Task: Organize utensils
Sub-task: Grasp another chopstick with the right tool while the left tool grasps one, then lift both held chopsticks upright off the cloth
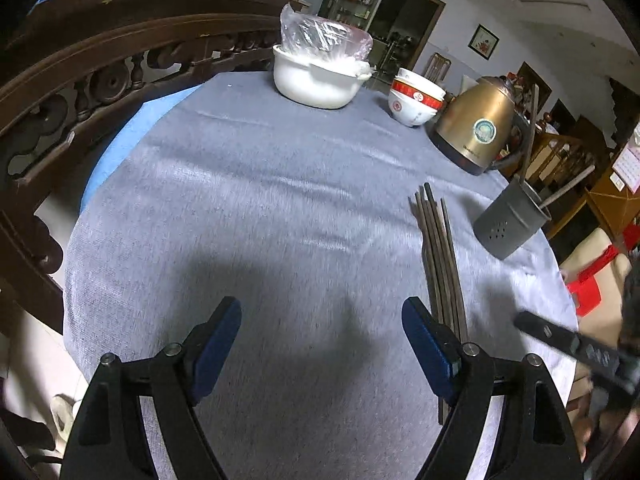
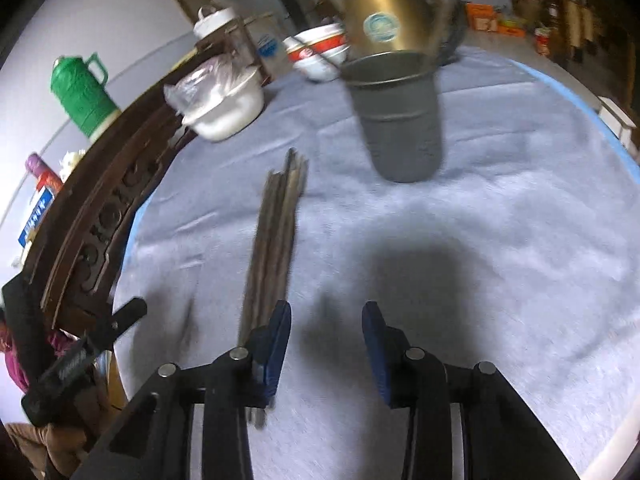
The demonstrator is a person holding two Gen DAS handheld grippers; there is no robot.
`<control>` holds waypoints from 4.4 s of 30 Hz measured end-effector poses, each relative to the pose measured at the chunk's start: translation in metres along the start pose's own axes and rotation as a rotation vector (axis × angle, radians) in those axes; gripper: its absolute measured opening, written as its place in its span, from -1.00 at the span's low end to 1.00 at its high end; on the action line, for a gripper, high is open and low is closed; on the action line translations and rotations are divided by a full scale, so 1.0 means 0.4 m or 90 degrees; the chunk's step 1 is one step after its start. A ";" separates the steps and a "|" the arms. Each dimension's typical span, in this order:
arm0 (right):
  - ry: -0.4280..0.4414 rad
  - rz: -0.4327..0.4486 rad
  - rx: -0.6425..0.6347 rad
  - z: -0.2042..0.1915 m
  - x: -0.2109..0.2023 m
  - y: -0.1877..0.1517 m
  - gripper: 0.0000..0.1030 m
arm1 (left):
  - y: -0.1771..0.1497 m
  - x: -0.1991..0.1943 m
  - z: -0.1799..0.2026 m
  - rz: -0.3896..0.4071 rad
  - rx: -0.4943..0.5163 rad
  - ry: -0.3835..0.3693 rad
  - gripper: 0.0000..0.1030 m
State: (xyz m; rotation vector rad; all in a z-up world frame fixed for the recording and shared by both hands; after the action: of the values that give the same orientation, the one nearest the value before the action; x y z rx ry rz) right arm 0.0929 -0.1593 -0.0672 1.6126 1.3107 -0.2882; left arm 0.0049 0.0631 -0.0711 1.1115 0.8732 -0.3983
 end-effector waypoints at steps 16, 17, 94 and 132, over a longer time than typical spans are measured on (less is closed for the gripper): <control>-0.054 -0.081 -0.039 -0.030 0.175 0.083 -0.50 | -0.018 0.029 0.006 -0.018 0.007 -0.015 0.61; -0.059 -0.081 -0.042 -0.029 0.174 0.084 -0.57 | -0.015 0.031 0.011 -0.019 0.009 -0.016 0.61; -0.011 -0.121 -0.002 0.073 0.090 0.061 -0.76 | 0.148 0.196 0.107 -0.217 0.118 -0.013 -0.16; -0.076 -0.190 -0.032 0.048 0.179 0.096 -0.88 | 0.174 0.221 0.111 -0.251 0.137 -0.026 -0.90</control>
State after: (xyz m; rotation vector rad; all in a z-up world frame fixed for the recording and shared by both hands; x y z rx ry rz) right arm 0.1601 -0.1280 -0.1059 1.3344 1.4525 -0.5214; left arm 0.1244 0.0642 -0.0902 1.1211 1.0317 -0.8550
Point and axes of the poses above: each gripper's, at about its wrist camera, not at the fingertips, and x roughly the way its jaws point, z to its right, y to its top, the point moved 3 cm from there along x, roughly the way its jaws point, and after that the axes turned 10 degrees about y, right-handed, at the moved point
